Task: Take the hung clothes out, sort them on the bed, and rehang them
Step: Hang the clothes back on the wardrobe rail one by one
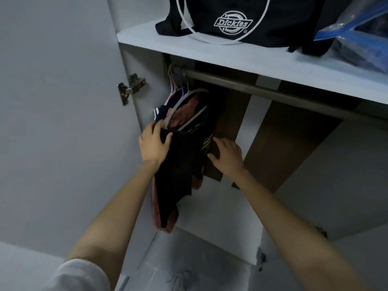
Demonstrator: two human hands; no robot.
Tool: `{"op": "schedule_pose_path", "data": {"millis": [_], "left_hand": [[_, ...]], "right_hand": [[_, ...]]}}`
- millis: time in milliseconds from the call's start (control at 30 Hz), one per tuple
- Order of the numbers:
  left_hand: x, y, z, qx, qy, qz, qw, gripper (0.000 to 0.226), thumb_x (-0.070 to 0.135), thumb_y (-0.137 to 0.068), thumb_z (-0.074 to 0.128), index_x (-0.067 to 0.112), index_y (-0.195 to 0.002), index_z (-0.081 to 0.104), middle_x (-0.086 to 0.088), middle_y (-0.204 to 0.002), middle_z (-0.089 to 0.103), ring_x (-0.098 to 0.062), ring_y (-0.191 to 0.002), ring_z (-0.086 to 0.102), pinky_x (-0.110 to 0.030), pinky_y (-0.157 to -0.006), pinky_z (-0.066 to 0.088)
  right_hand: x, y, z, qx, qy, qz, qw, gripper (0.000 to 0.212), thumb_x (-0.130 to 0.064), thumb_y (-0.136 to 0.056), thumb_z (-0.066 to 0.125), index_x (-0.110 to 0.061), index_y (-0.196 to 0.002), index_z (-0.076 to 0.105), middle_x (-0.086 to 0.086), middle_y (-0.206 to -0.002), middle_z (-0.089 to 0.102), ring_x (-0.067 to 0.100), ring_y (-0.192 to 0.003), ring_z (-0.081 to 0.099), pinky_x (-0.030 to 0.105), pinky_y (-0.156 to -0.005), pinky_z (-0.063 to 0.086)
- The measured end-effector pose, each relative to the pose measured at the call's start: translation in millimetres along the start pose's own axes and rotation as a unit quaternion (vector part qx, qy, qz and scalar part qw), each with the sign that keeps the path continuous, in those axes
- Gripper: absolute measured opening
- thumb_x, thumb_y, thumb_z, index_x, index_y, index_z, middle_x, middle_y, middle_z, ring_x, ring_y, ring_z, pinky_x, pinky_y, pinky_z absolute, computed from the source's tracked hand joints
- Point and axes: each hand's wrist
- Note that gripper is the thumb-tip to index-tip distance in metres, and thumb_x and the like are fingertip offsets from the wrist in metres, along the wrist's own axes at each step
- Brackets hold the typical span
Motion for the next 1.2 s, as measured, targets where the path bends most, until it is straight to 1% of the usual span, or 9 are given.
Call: {"op": "schedule_pose_path", "data": {"millis": [133, 233, 400, 600, 700, 867, 1033, 1100, 1200], "left_hand": [[-10.6, 60.8, -14.3, 0.005, -0.086, 0.036, 0.996, 0.055, 0.045, -0.096, 0.055, 0.017, -0.143, 0.049, -0.011, -0.147, 0.046, -0.034, -0.136, 0.041, -0.054, -0.115, 0.026], [-20.0, 114.7, -26.4, -0.004, -0.134, 0.026, 0.991, 0.057, 0.048, -0.097, 0.052, 0.018, -0.145, 0.047, -0.013, -0.150, 0.043, -0.034, -0.140, 0.036, -0.057, -0.117, 0.018], [-41.4, 207.8, -59.0, -0.028, -0.156, -0.023, 0.987, 0.062, 0.057, -0.096, 0.036, 0.021, -0.146, 0.046, -0.010, -0.157, 0.036, -0.032, -0.145, 0.030, -0.059, -0.118, 0.014], [-85.2, 316.1, -119.4, -0.017, -0.191, -0.114, 0.975, 0.065, 0.058, -0.095, 0.033, 0.021, -0.147, 0.045, -0.010, -0.154, 0.041, -0.034, -0.143, 0.035, -0.058, -0.116, 0.019], [-107.7, 364.6, -155.5, 0.010, -0.204, -0.155, 0.967, 0.064, 0.057, -0.096, 0.034, 0.020, -0.147, 0.044, -0.009, -0.154, 0.041, -0.033, -0.143, 0.035, -0.057, -0.116, 0.022], [-141.0, 447.7, -224.8, 0.080, -0.233, -0.226, 0.942, 0.059, 0.053, -0.097, 0.037, 0.019, -0.145, 0.047, -0.007, -0.152, 0.043, -0.031, -0.141, 0.038, -0.053, -0.113, 0.028], [-174.7, 546.6, -297.7, 0.118, -0.271, -0.310, 0.904, 0.059, 0.052, -0.096, 0.036, 0.019, -0.144, 0.048, -0.010, -0.152, 0.042, -0.033, -0.141, 0.037, -0.055, -0.116, 0.021], [-189.0, 589.2, -327.1, 0.126, -0.277, -0.342, 0.889, 0.061, 0.053, -0.095, 0.035, 0.019, -0.144, 0.049, -0.010, -0.154, 0.040, -0.033, -0.143, 0.035, -0.058, -0.117, 0.020], [-206.7, 652.8, -370.9, 0.131, -0.287, -0.384, 0.868, 0.063, 0.054, -0.094, 0.034, 0.020, -0.146, 0.046, -0.010, -0.157, 0.035, -0.032, -0.146, 0.029, -0.056, -0.117, 0.017]], "right_hand": [[-18.6, 35.7, 13.2, -0.011, 0.013, -0.034, 0.999, 0.065, -0.048, -0.094, 0.053, -0.023, -0.150, 0.033, 0.007, -0.149, 0.041, 0.030, -0.136, 0.035, 0.047, -0.113, 0.029], [-32.1, 76.0, 32.4, -0.018, 0.010, -0.059, 0.998, 0.064, -0.048, -0.094, 0.054, -0.022, -0.150, 0.034, 0.008, -0.149, 0.041, 0.029, -0.137, 0.035, 0.047, -0.114, 0.028], [-64.2, 132.4, 62.7, -0.061, 0.008, -0.117, 0.991, 0.063, -0.044, -0.092, 0.058, -0.018, -0.147, 0.040, 0.010, -0.146, 0.045, 0.030, -0.135, 0.039, 0.046, -0.112, 0.032], [-144.9, 185.3, 90.6, -0.117, 0.003, -0.210, 0.971, 0.062, -0.042, -0.092, 0.059, -0.016, -0.145, 0.043, 0.010, -0.143, 0.048, 0.031, -0.132, 0.042, 0.045, -0.106, 0.036], [-195.3, 215.3, 103.7, -0.141, -0.015, -0.262, 0.955, 0.061, -0.042, -0.093, 0.058, -0.014, -0.145, 0.044, 0.009, -0.141, 0.051, 0.032, -0.130, 0.044, 0.043, -0.104, 0.037], [-278.6, 279.6, 122.6, -0.193, -0.041, -0.361, 0.912, 0.058, -0.037, -0.096, 0.054, -0.016, -0.147, 0.039, 0.007, -0.145, 0.048, 0.029, -0.131, 0.043, 0.040, -0.107, 0.037], [-349.5, 359.9, 151.0, -0.237, -0.048, -0.433, 0.868, 0.058, -0.037, -0.097, 0.053, -0.018, -0.149, 0.037, 0.007, -0.147, 0.043, 0.028, -0.132, 0.040, 0.040, -0.104, 0.037], [-379.5, 391.7, 161.9, -0.240, -0.044, -0.450, 0.859, 0.060, -0.039, -0.097, 0.052, -0.018, -0.150, 0.035, 0.008, -0.151, 0.039, 0.029, -0.135, 0.036, 0.041, -0.106, 0.036], [-427.7, 440.8, 173.5, -0.245, -0.042, -0.465, 0.849, 0.063, -0.042, -0.097, 0.052, -0.018, -0.151, 0.033, 0.010, -0.153, 0.034, 0.029, -0.139, 0.031, 0.042, -0.110, 0.033]]}}
Point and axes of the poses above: each hand's wrist, its own y-axis away from the middle knuckle, its own z-axis out of the palm, x = y × z
